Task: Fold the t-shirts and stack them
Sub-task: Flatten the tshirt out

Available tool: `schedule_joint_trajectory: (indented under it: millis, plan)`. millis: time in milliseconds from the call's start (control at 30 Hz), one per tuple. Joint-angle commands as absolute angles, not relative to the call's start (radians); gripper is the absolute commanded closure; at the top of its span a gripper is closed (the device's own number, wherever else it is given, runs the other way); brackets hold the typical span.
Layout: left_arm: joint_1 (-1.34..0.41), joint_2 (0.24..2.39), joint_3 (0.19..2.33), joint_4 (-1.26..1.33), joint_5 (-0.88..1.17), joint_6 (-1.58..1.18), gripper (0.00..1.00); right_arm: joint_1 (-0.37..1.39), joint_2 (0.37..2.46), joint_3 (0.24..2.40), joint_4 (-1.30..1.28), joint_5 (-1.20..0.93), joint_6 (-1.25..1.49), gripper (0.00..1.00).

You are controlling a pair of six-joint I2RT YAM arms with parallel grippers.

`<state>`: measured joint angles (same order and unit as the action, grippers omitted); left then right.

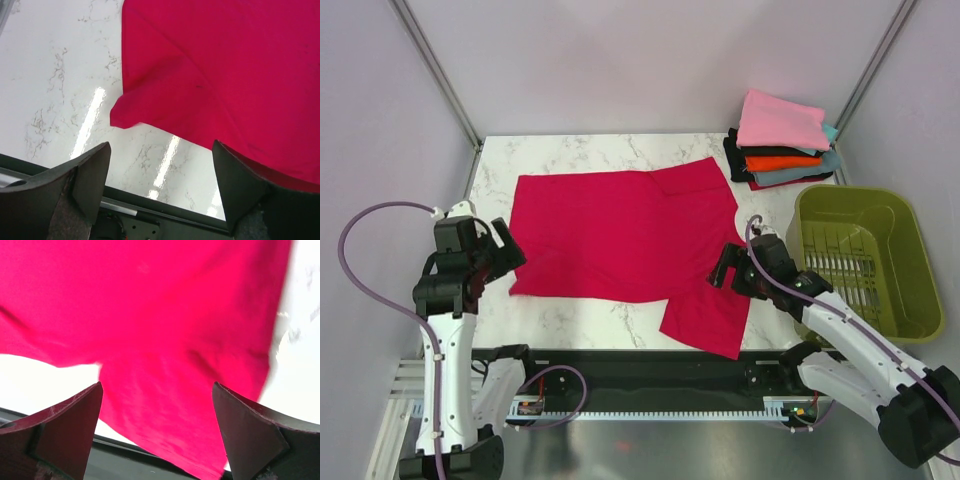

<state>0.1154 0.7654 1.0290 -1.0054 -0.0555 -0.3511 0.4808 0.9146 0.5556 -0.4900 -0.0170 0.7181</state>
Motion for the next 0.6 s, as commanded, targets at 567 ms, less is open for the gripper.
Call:
schedule_joint_trajectory:
  millis: [567]
  plan:
    - [0.086,0.463,0.707,-0.609,0.084,-0.4,0.23,0.302,1.911,1.567,-0.357,0.162,0.466,0.31]
